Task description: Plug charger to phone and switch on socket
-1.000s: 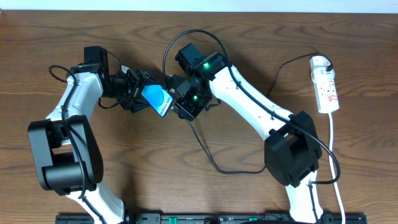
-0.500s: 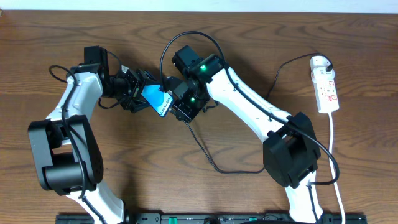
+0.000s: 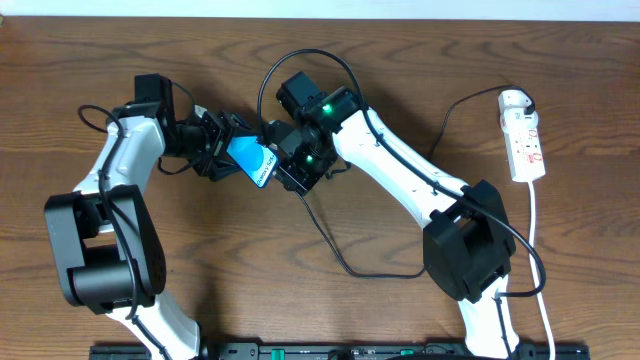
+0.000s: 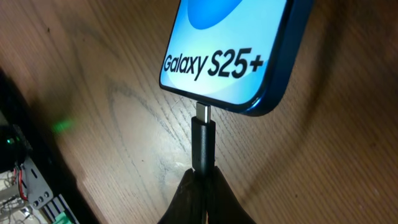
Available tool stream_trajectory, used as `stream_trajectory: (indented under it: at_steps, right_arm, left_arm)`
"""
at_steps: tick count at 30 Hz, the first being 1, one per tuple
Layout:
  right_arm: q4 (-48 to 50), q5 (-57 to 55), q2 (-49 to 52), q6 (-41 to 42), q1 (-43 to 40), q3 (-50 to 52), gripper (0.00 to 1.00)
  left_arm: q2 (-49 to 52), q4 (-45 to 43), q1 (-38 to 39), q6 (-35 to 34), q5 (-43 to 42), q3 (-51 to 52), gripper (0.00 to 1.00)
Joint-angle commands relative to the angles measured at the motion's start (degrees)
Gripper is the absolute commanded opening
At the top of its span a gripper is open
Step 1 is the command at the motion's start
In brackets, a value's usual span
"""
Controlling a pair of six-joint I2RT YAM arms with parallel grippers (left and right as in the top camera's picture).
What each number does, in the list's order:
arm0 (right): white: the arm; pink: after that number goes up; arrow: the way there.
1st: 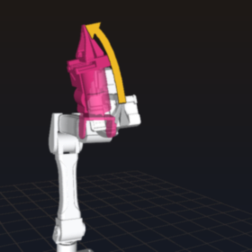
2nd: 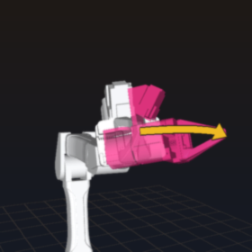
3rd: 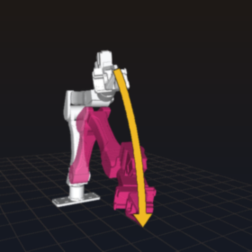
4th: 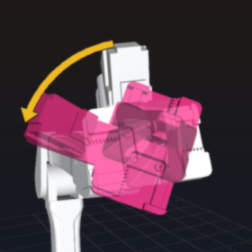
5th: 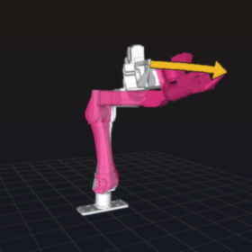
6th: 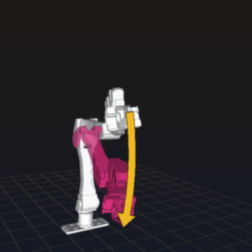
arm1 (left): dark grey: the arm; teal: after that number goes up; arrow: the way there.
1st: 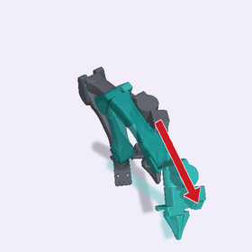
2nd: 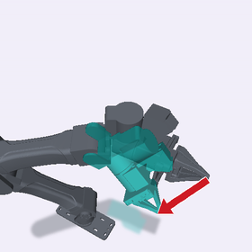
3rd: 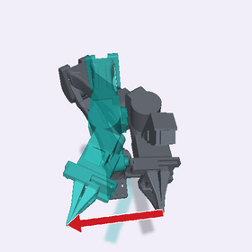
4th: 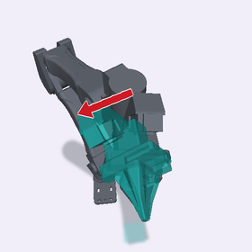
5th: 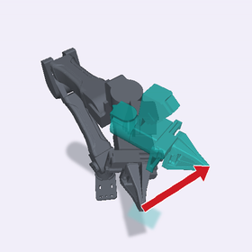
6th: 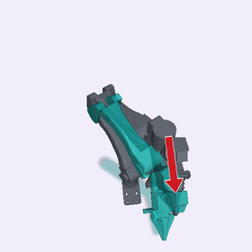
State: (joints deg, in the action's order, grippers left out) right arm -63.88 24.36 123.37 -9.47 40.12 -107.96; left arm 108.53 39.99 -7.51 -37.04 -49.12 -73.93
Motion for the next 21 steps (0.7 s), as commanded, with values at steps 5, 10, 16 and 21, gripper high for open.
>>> stream_trajectory:
  at_steps: [5,10,16,21]
  right_arm:
    - [0.44,-0.28,0.37,0.87,0.44,-1.09,0.01]
    - [0.57,-0.26,0.52,0.87,0.48,-1.09,0.01]
    - [0.63,-0.24,0.52,0.87,0.48,-1.09,0.01]
    - [0.55,-0.26,0.55,1.31,0.55,-1.09,0.01]
  left_arm:
    - [-1.09,0.22,0.00,0.81,-1.20,-0.44,0.55]
    - [-1.09,0.20,0.00,0.83,-1.20,-0.44,0.55]
    - [-1.09,0.20,0.00,0.83,-1.18,-0.44,0.55]
    - [-1.09,0.22,0.00,0.81,-1.18,-0.44,0.55]
